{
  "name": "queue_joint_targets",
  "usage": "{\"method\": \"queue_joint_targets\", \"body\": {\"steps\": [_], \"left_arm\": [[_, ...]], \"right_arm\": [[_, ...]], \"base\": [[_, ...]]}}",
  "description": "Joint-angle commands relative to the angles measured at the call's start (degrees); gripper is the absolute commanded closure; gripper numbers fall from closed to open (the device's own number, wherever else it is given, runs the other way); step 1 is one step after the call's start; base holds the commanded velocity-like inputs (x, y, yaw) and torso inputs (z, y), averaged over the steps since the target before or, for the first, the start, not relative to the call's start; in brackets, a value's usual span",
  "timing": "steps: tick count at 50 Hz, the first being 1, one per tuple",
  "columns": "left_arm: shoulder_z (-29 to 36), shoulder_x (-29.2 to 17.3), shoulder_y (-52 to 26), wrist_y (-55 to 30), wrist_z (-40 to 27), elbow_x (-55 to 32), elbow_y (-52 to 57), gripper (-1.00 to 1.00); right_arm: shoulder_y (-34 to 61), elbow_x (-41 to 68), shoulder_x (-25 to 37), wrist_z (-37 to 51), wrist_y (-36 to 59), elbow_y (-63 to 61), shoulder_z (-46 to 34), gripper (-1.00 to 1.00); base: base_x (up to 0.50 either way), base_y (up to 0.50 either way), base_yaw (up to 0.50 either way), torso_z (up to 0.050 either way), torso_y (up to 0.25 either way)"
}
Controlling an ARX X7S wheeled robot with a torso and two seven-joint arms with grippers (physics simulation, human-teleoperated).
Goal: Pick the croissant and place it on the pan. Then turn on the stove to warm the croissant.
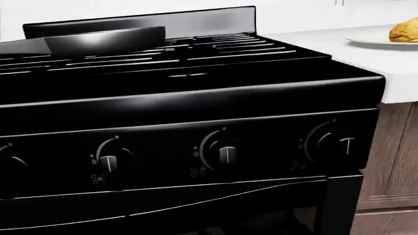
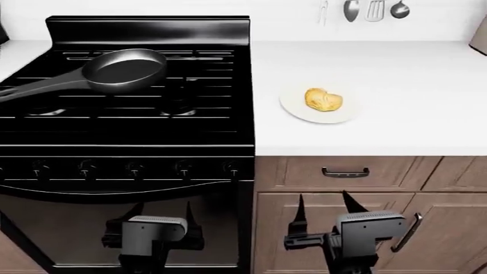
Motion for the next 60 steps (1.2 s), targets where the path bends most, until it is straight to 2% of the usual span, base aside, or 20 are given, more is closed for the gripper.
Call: {"method": "queue_joint_targets", "body": {"steps": [1,26,32,37,40,43,56,60], "left_arm": [[1.2,-0.8,-0.6,-2.3,-0.6,0.2,0.5,-1.00],[3.0,-1.7,-1.6,-4.1,-1.0,-0.3,-0.5,-1.00],[3.6,-2.6,-2.2,-7.8,-0.1,-1.1,3.0,-1.00],[2.7,-4.0,-6.5,-24.7,0.2,-4.3,14.1,-1.00],[2.5,-4.5,-9.1,-31.8,-0.2,-5.1,18.8,-1.00],[0.7,-4.9,-14.3,-42.2,-0.2,-7.4,23.7,-1.00],[-4.9,-4.4,-26.8,-61.2,-1.2,-11.6,29.6,-1.00],[-5.5,-4.5,-29.2,-62.7,-1.4,-11.9,29.3,-1.00]], "right_arm": [[1.0,0.7,1.3,0.2,2.5,-0.9,0.1,-1.00],[2.7,1.4,2.2,1.3,5.5,-1.3,-0.5,-1.00],[3.5,2.5,2.8,1.4,8.6,-3.9,0.0,-1.00],[6.6,5.5,5.2,0.2,20.1,-14.0,1.0,-1.00],[8.7,6.8,6.5,-0.4,25.5,-17.5,1.4,-1.00],[11.3,9.9,7.4,-1.5,31.8,-21.5,2.8,-1.00],[17.7,13.6,11.0,-4.6,39.4,-27.1,2.4,-1.00],[18.2,13.4,12.1,-5.0,39.8,-27.7,1.9,-1.00]], "base": [[0.00,-0.50,0.00,0.000,0.000],[0.00,-0.50,0.00,0.000,0.000],[0.00,-0.50,0.00,0.000,0.000],[0.00,-0.50,0.00,0.000,0.000],[0.00,-0.50,0.00,0.000,0.000],[0.00,-0.50,0.00,0.000,0.000],[0.14,-0.48,0.00,0.000,0.000],[0.47,-0.26,0.00,0.000,0.000]]}}
